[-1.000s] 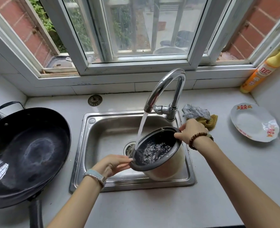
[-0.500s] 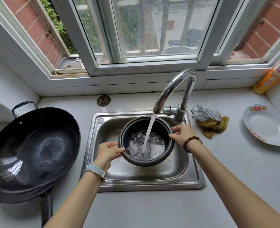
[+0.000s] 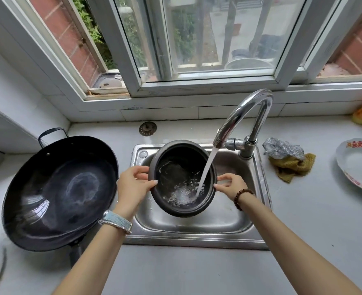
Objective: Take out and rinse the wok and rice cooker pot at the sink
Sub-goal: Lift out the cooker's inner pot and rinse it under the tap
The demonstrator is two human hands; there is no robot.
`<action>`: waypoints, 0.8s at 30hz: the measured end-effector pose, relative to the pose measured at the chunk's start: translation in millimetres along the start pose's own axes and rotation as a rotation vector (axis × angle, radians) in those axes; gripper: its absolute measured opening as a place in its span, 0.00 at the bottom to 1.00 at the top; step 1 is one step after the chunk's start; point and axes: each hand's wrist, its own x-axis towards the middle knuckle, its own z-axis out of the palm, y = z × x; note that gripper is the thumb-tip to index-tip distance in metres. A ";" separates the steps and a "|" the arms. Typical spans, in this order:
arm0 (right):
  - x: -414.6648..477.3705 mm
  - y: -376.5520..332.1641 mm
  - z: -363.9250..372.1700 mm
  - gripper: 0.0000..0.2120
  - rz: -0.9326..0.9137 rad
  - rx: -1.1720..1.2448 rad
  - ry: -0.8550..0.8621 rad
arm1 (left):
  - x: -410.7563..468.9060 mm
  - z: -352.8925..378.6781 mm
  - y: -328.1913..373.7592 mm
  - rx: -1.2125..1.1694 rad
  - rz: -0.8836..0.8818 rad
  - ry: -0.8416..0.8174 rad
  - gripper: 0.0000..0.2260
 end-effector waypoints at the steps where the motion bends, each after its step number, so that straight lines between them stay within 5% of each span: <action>1: -2.1 -2.2 -2.4 0.10 -0.024 0.005 0.020 | -0.6 0.1 -1.6 0.030 0.026 0.003 0.16; 11: -11.4 -22.1 -41.0 0.13 -0.317 -0.009 0.250 | 11.3 32.0 -36.2 -0.109 0.011 -0.017 0.15; 24: -19.6 -14.8 -84.8 0.12 -0.436 -0.135 0.402 | 7.9 99.6 -47.4 -0.333 -0.168 -0.142 0.15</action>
